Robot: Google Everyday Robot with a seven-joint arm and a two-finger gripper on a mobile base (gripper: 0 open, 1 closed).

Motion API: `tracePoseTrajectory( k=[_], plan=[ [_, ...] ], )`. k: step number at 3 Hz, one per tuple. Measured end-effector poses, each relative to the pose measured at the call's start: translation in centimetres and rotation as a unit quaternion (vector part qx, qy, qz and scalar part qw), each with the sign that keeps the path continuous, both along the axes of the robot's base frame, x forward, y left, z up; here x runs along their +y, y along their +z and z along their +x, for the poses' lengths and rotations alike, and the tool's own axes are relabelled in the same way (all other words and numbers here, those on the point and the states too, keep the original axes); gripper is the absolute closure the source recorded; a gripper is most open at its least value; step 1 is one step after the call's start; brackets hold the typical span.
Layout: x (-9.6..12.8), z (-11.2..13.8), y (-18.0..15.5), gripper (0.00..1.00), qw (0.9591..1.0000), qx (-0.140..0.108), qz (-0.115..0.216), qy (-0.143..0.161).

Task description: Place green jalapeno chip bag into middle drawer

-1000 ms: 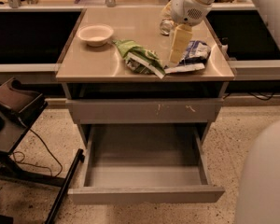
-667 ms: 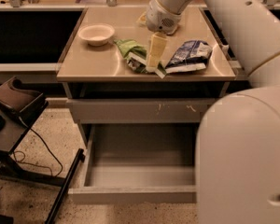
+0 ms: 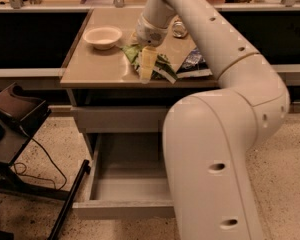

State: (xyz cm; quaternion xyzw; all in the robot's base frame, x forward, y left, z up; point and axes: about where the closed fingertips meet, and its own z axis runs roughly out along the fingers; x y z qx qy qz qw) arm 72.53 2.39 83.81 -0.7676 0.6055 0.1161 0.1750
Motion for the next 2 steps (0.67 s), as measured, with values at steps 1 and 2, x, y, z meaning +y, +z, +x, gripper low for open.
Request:
tracePoseTrajectory(
  k=[1, 2],
  plan=[
    [-1.30, 2.16, -1.24, 0.00, 0.9981, -0.005, -0.028, -0.056],
    [-0.89, 2.59, -1.46, 0.00, 0.9980, -0.009, -0.023, -0.059]
  ],
)
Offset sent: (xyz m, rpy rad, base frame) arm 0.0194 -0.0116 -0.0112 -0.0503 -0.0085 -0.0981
